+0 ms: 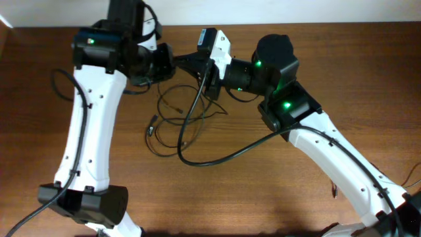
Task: Untangle cables
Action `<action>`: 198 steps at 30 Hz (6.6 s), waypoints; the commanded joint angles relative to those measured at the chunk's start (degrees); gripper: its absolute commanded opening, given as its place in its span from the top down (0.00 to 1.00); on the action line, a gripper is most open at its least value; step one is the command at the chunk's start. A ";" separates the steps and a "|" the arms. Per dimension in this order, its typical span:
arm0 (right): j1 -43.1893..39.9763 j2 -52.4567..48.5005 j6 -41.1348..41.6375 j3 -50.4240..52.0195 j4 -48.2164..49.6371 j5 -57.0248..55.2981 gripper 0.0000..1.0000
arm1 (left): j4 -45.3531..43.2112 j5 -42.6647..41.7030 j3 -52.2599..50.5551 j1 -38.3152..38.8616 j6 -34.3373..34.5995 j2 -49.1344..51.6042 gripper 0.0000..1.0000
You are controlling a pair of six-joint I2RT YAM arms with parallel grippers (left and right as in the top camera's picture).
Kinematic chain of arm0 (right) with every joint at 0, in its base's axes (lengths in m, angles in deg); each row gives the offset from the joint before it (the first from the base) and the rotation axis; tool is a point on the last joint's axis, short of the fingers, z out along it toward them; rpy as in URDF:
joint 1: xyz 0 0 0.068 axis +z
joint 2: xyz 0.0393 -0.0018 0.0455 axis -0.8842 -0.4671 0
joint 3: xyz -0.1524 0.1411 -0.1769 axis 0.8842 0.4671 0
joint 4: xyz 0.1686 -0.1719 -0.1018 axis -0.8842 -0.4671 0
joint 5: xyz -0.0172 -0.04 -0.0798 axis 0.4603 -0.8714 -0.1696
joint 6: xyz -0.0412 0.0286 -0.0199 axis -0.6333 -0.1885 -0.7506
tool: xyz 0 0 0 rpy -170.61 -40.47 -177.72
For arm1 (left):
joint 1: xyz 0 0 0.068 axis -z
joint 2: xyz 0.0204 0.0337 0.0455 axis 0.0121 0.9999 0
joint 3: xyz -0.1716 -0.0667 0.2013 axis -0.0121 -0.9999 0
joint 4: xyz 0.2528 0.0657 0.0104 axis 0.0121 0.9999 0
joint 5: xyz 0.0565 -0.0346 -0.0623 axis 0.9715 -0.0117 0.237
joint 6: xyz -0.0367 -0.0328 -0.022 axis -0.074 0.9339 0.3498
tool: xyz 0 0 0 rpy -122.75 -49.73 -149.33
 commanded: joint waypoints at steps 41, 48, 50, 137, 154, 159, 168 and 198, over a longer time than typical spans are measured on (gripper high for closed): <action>-3.80 3.43 22.69 -1.31 47.21 -26.69 0.96 | 5.99 4.92 0.96 -17.88 -1.40 -0.85 0.00; -16.33 3.43 18.38 -1.31 31.61 -26.69 0.96 | 5.62 4.92 0.96 -17.88 -1.40 -0.85 0.01; -18.71 3.43 15.17 -1.31 27.47 -26.71 0.96 | 5.62 4.92 0.96 -17.88 -1.40 -0.85 0.01; -40.65 -37.66 -2.86 0.63 -20.20 -34.14 0.46 | 5.95 4.87 0.94 -17.81 -1.36 -0.79 0.01; -40.09 2.89 2.14 0.46 -33.40 -21.40 0.96 | 5.57 4.87 0.94 -17.81 -1.38 -0.79 0.01; -35.65 21.75 2.12 0.48 -36.15 -21.46 0.96 | 5.66 4.83 0.94 -17.81 -1.38 -0.79 0.01; -32.28 25.83 3.67 0.48 -33.38 -4.92 0.96 | 7.45 -28.15 0.94 -17.64 -46.69 -0.79 0.01; -32.39 30.05 0.37 0.48 -12.59 -18.64 0.96 | -12.31 1.42 0.68 5.09 -20.15 15.80 0.01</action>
